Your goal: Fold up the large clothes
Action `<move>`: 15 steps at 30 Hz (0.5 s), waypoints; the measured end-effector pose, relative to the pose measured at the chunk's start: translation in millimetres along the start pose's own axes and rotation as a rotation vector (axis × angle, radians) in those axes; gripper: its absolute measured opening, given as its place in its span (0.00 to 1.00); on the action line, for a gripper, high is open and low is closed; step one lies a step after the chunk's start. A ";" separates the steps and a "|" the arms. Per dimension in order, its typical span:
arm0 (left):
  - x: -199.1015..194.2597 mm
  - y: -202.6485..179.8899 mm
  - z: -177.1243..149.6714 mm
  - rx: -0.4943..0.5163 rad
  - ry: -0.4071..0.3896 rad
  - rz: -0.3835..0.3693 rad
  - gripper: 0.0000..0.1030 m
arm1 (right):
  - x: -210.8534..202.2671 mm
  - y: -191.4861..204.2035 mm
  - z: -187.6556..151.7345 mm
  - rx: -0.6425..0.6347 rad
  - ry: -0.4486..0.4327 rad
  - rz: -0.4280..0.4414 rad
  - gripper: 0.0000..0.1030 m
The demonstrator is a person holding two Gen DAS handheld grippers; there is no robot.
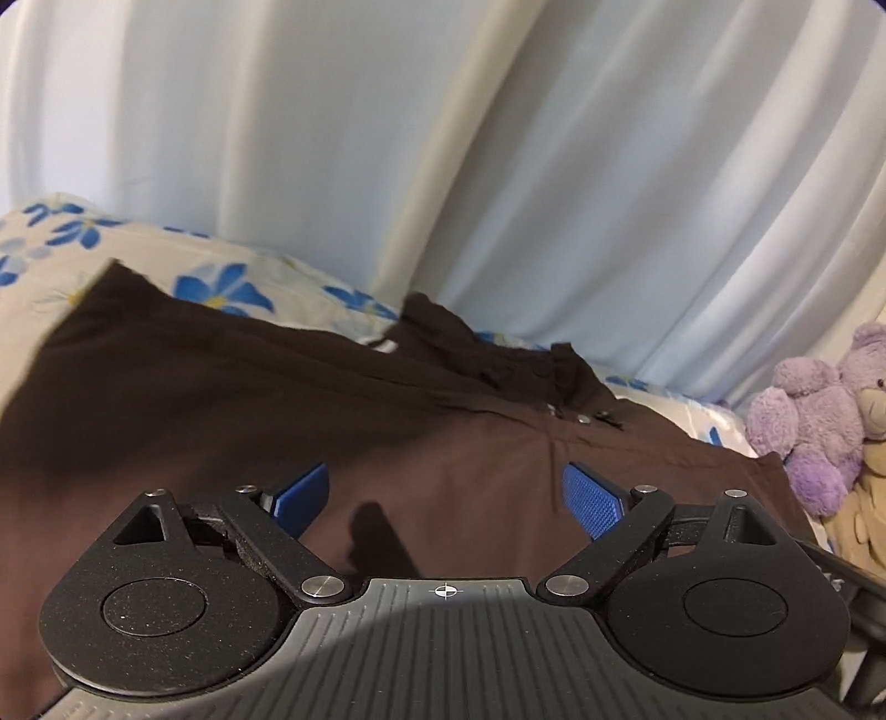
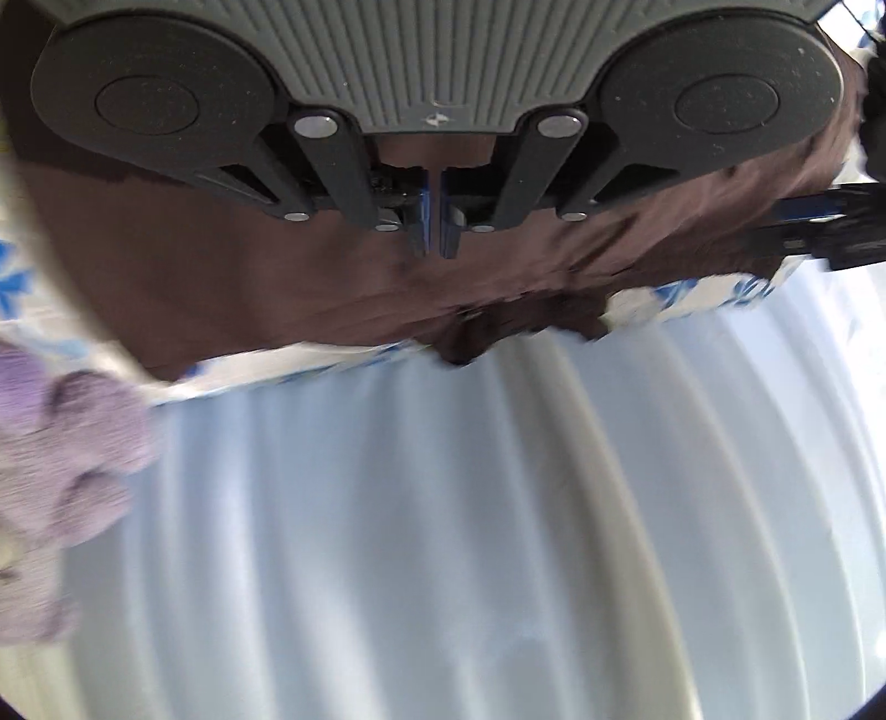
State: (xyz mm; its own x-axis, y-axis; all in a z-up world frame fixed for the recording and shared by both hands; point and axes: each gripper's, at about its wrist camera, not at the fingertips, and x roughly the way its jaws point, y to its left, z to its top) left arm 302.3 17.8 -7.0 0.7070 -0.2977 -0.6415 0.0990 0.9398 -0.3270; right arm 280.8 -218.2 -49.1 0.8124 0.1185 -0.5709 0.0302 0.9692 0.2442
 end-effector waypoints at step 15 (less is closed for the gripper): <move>91.1 -18.6 -5.0 0.136 -0.049 0.159 0.99 | 95.8 16.7 -27.3 -0.062 0.041 0.018 0.00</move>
State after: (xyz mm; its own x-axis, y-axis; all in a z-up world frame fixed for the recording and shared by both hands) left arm 361.3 -27.7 -62.9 0.7541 -0.1381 -0.6421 0.0743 0.9893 -0.1256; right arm 343.2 -184.7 -121.2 0.7878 0.1435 -0.5990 -0.0214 0.9783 0.2062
